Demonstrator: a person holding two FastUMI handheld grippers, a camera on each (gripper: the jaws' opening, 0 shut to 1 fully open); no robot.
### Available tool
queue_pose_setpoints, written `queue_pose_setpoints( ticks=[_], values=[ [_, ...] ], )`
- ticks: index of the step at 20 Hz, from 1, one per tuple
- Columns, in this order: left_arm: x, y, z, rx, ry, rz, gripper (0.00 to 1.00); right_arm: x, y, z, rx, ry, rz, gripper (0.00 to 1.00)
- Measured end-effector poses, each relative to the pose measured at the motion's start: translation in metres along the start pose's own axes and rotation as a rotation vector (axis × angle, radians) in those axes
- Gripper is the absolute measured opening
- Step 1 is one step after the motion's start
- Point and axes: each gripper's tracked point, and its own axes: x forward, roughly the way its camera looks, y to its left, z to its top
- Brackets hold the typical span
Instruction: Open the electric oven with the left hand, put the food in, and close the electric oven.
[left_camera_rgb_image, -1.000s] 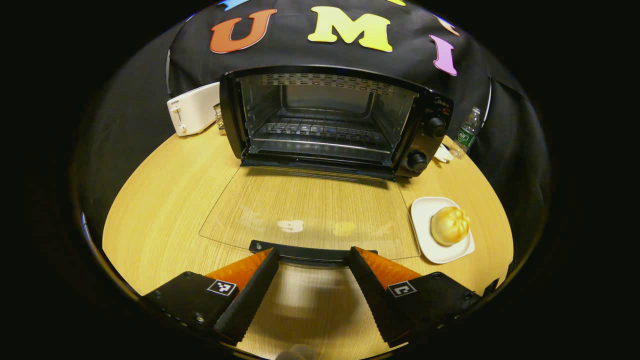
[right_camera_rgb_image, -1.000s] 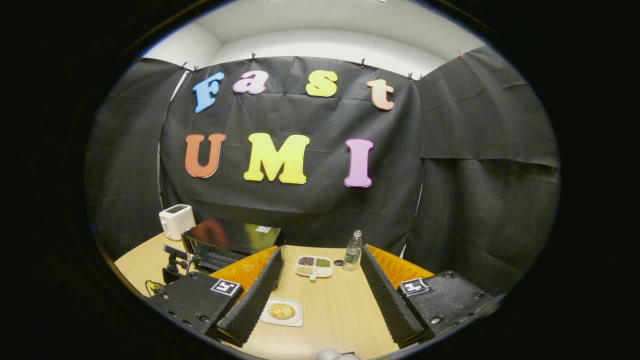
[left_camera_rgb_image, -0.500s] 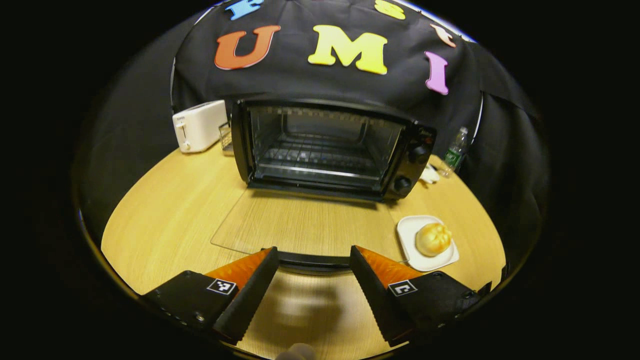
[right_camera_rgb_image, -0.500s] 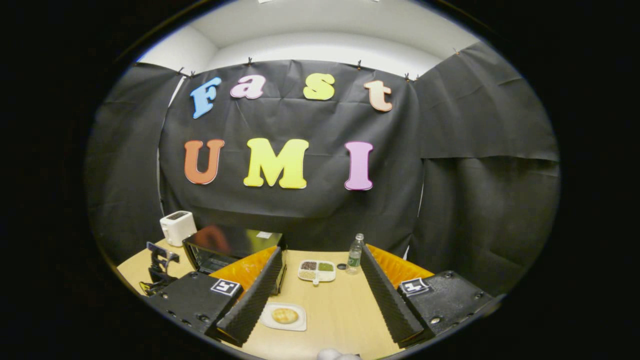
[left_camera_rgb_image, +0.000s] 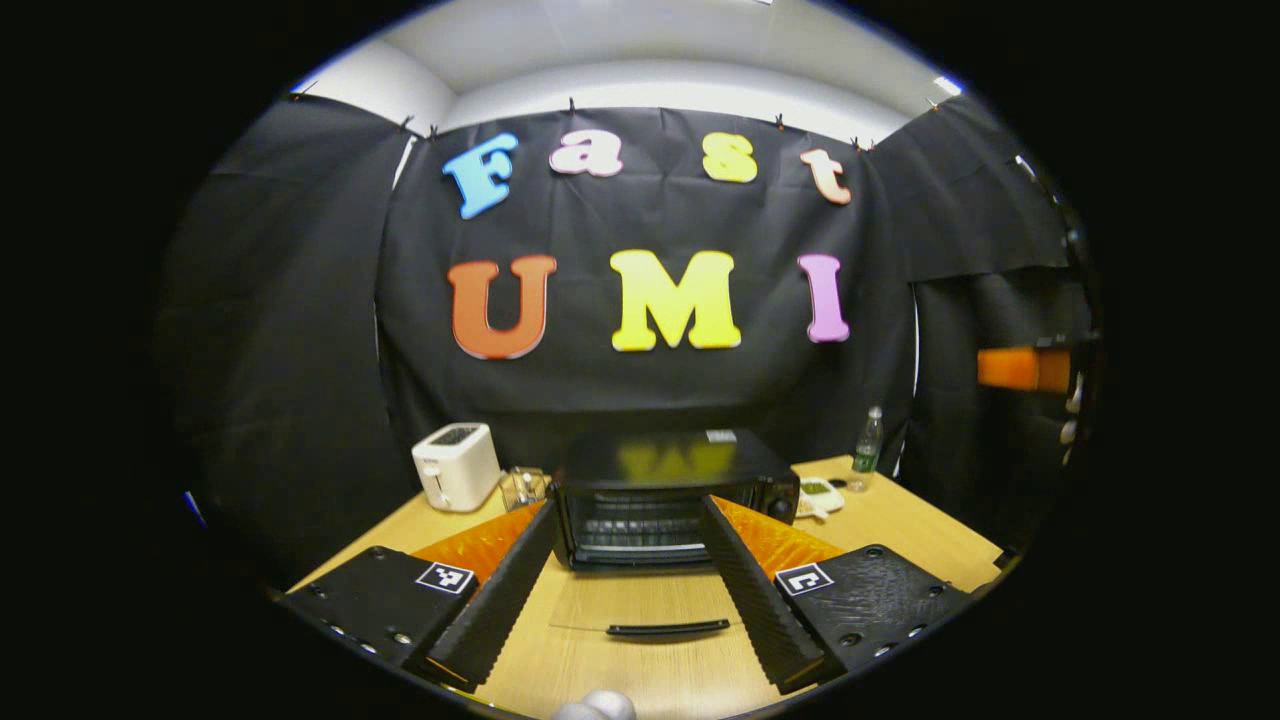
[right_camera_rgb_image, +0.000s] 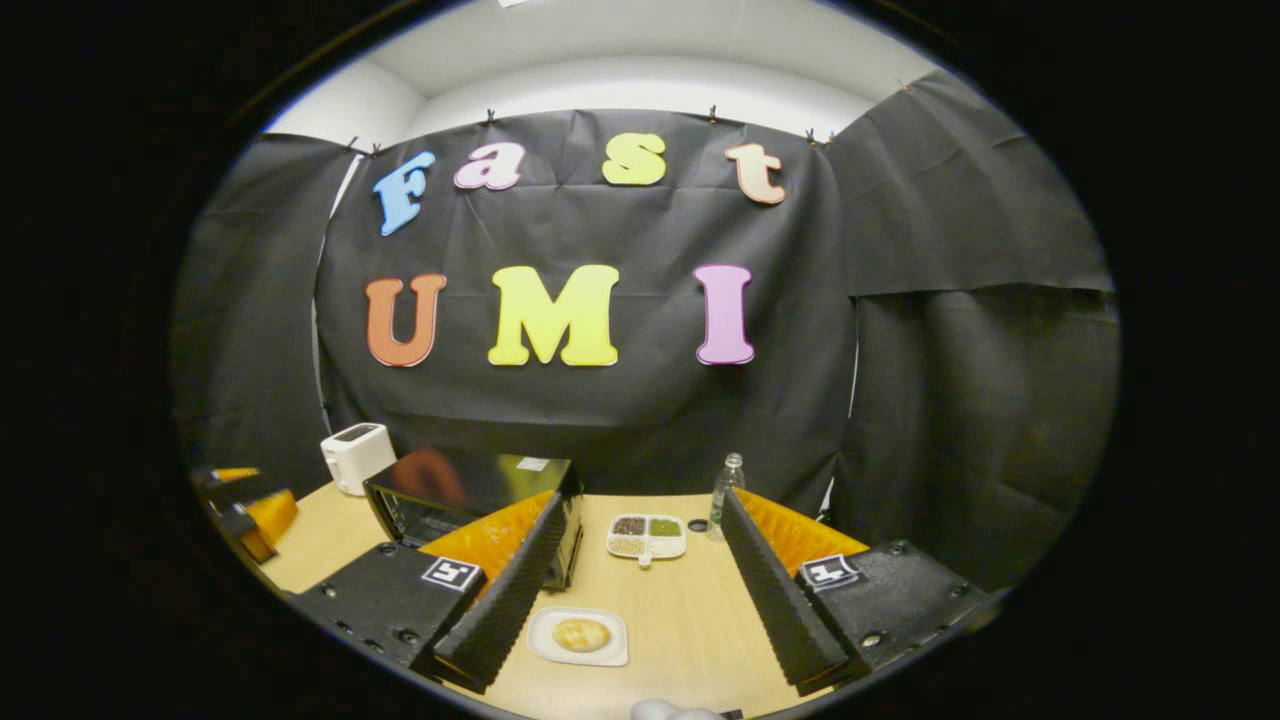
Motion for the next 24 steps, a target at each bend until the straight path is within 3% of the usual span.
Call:
queue_pose_setpoints(
  ticks=[2, 3, 7, 11, 12, 16, 24],
  values=[
    [-0.007, 0.005, 0.046, -0.023, -0.086, 0.021, 1.00, 0.004, 0.003, -0.022, 0.013, 0.024, 0.002, 1.00],
    [-0.012, 0.006, 0.067, -0.025, -0.120, 0.025, 0.82, 0.005, 0.005, -0.034, 0.007, 0.036, 0.001, 1.00],
    [-0.025, 0.008, 0.101, -0.021, -0.157, 0.026, 0.82, 0.005, 0.010, -0.104, 0.019, 0.181, -0.017, 1.00],
    [-0.026, 0.015, 0.106, 0.004, -0.155, 0.044, 0.82, 0.015, 0.037, -0.187, 0.084, 0.356, 0.015, 1.00],
    [-0.026, 0.018, 0.103, 0.010, -0.147, 0.050, 1.00, 0.023, 0.041, -0.208, 0.078, 0.383, 0.008, 1.00],
    [-0.028, 0.023, 0.095, 0.031, -0.108, 0.057, 0.84, 0.047, 0.063, -0.263, 0.103, 0.481, 0.001, 0.97],
    [-0.023, 0.033, 0.079, 0.035, -0.060, 0.060, 0.84, 0.092, 0.079, -0.314, 0.110, 0.601, -0.032, 0.97]
  ],
)
